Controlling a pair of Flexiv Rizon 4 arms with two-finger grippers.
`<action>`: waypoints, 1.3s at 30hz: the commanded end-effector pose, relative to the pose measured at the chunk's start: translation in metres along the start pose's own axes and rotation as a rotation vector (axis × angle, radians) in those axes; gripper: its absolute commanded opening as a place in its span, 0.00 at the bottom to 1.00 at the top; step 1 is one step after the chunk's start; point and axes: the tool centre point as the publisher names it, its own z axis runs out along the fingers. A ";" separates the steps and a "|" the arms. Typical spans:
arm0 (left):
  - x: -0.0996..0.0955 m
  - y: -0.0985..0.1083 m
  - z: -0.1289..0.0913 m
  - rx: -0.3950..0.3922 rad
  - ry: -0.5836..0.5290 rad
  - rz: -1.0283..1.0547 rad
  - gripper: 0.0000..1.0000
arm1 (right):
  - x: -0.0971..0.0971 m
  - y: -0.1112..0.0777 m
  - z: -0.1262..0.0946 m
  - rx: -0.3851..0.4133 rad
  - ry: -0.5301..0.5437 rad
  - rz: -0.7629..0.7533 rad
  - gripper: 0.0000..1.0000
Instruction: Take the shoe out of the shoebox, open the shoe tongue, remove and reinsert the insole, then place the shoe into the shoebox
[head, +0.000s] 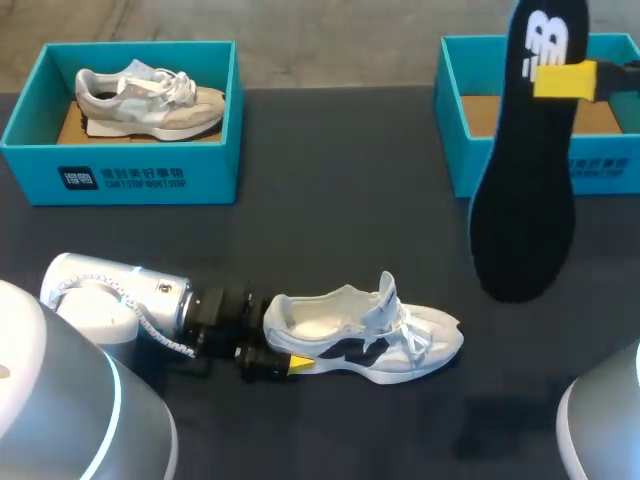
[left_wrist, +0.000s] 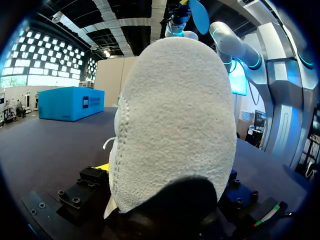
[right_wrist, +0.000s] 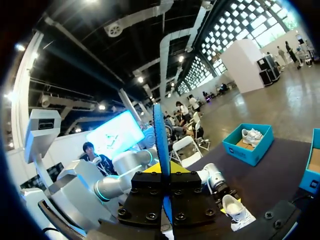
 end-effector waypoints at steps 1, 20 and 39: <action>-0.001 0.002 0.000 0.001 -0.001 0.000 0.00 | 0.015 -0.007 -0.011 -0.012 -0.076 0.002 0.00; -0.001 0.002 0.000 0.001 -0.001 0.000 0.00 | 0.015 -0.007 -0.011 -0.012 -0.076 0.002 0.00; -0.001 0.002 0.000 0.001 -0.001 0.000 0.00 | 0.005 -0.048 -0.004 -0.005 -0.059 0.016 0.00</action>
